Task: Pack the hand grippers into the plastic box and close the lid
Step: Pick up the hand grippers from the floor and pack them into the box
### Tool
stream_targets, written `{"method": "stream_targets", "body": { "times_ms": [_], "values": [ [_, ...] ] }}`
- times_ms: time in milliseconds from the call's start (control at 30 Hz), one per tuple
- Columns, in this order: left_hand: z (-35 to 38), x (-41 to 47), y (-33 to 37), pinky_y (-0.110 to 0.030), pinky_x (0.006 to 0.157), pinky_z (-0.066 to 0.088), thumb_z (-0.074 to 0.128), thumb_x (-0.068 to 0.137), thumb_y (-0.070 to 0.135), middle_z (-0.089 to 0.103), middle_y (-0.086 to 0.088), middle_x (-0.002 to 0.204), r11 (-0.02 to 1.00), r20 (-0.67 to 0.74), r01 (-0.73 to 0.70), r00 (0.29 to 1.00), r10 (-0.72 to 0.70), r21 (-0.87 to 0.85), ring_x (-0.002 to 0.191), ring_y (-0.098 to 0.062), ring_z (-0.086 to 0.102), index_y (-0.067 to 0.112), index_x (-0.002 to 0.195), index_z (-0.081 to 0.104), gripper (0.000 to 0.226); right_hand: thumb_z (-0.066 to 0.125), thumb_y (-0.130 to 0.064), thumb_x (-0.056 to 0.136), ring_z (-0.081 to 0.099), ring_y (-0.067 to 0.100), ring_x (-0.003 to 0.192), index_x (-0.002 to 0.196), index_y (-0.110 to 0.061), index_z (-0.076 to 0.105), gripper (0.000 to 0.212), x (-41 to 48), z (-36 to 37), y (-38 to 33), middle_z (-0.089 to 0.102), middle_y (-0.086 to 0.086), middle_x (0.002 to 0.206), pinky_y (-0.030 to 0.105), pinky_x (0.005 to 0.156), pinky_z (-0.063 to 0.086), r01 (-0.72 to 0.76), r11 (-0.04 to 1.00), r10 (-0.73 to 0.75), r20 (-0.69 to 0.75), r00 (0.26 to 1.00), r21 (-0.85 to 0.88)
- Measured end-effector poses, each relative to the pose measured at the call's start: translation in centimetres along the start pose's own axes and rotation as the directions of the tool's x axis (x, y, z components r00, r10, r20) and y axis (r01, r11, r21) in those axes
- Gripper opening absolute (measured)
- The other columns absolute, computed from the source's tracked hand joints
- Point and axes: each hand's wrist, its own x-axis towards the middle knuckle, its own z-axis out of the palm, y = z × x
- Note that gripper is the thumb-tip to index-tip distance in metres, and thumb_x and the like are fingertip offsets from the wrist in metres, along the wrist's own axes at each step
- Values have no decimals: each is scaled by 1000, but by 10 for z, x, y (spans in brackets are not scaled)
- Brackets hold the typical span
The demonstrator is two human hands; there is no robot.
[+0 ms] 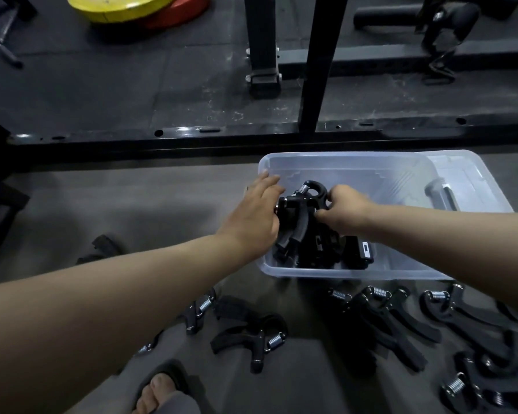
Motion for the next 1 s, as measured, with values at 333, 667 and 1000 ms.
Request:
{"method": "stream_targets", "body": {
  "times_ms": [333,667,1000],
  "values": [
    [5,-5,-8,-44,120,18,46,88,-3,37,-6,151,995,-51,-10,999,4,-104,148,-15,14,3,133,50,46,47,-31,97,62,30,72,92,-7,52,25,20,16,-4,62,9,76,33,64,48,71,985,-67,27,997,-160],
    [4,-6,-8,-42,121,17,46,90,0,36,-4,152,995,-29,-12,1000,9,-95,149,-12,10,6,134,49,44,40,-41,90,67,26,63,90,-9,55,35,15,9,11,71,8,72,32,60,52,68,987,-59,67,996,-142],
    [3,-6,-7,-41,121,16,45,90,0,37,-5,152,995,-25,-5,1000,3,-99,149,-13,9,5,134,49,45,56,-35,87,65,33,82,117,-3,32,50,-1,24,2,64,14,89,41,73,55,174,947,-146,119,982,-271]
  ]
}}
